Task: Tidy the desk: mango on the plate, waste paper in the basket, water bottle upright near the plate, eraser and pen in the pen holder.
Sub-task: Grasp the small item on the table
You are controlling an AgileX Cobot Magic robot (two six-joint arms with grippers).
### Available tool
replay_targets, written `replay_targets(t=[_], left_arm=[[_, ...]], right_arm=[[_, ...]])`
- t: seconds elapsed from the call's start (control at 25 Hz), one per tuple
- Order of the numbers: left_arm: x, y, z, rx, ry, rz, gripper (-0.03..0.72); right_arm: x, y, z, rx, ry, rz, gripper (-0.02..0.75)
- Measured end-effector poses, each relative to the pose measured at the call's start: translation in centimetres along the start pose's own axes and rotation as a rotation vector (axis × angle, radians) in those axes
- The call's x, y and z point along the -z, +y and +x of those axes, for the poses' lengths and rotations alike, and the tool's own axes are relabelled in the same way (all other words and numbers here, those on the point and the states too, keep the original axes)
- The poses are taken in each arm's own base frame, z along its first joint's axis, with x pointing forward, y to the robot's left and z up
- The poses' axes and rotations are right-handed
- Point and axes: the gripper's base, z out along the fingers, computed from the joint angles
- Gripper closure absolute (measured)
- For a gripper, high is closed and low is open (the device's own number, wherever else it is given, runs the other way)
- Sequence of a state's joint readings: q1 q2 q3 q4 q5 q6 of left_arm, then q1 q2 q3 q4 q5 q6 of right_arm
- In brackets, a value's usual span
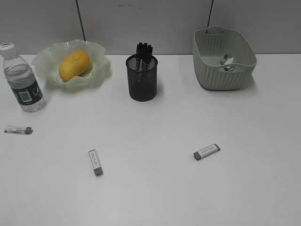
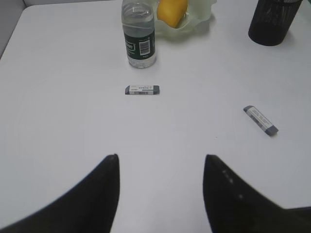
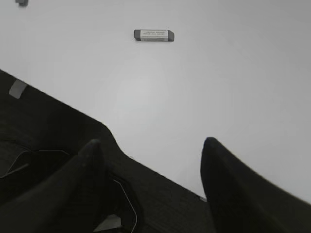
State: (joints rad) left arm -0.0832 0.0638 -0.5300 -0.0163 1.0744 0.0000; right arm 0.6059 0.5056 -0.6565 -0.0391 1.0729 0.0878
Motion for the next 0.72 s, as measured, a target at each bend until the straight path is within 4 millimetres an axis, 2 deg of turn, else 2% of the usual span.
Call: replay_targets(t=[0.28,0.56,0.72], left_arm=[[0.0,0.0,0.0,0.000,-0.001,0.000,0.269],[0.1,0.0,-0.2,0.000,-0.018,0.000,0.269],[-0.5,0.0,-1.9,0.000,-0.049,-0.002,0.269]], right_arm=[[2.8,-0.6,2.3,0.009,-0.142,0.033,0.240],[1.0,-1.0,4.6,0.019,-0.098,0.070,0.241],[0.9,-1.1,4.7,0.022,-0.095,0.075,0.241]])
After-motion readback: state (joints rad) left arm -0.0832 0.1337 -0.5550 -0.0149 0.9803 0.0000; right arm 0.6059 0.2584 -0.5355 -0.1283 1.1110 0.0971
